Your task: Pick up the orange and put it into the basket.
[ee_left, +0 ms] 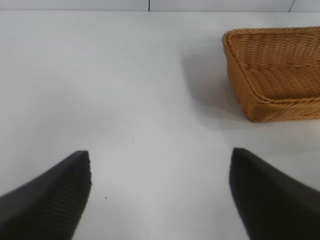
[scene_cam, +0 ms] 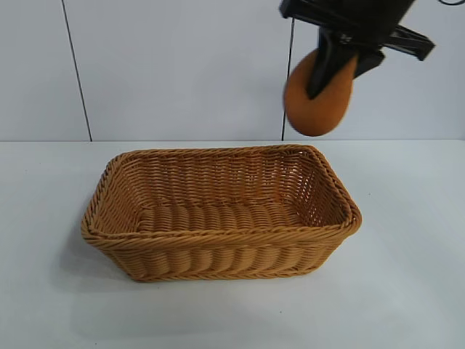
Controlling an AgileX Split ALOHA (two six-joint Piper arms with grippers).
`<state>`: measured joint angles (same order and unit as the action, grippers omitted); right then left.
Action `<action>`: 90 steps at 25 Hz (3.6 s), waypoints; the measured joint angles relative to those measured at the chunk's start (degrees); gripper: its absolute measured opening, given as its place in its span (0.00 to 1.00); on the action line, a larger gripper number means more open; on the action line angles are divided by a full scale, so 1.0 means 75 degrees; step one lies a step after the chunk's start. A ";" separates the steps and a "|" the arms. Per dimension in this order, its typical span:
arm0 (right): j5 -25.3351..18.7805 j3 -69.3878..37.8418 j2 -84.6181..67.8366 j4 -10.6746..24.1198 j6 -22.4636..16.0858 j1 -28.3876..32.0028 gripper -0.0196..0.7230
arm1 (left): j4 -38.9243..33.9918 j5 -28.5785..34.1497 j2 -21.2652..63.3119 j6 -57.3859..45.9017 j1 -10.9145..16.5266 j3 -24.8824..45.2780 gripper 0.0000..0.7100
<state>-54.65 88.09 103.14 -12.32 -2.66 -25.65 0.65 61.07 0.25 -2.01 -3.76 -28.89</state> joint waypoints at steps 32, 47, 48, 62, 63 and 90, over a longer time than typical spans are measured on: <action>-0.0380 0.0954 0.2038 0.0810 -0.0395 -0.1298 0.95 | 0.0003 -0.0009 0.0000 -0.0006 0.0000 0.0000 0.77; -0.1956 0.2772 0.1974 0.2120 -0.0764 0.0032 0.96 | 0.0003 -0.0009 0.0000 -0.0006 0.0000 0.0000 0.77; -0.1956 0.2772 0.1974 0.2127 -0.0734 0.0291 0.96 | 0.0003 -0.0009 0.0000 -0.0006 0.0000 0.0000 0.77; -0.1976 0.2565 0.1974 0.2234 -0.0396 0.3119 0.96 | 0.0003 -0.0009 0.0000 -0.0006 0.0000 0.0000 0.77; -0.1976 0.2441 0.1946 0.2226 -0.0339 0.3119 0.96 | 0.0003 -0.0009 0.0000 -0.0006 0.0000 0.0000 0.77; -0.0617 -0.7659 -0.7288 0.1642 0.0301 0.3119 0.96 | 0.0003 -0.0009 0.0000 -0.0029 0.0000 0.0000 0.77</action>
<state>-59.28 30.65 48.48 0.00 -0.40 -2.25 0.68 61.00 0.25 -2.23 -3.76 -28.89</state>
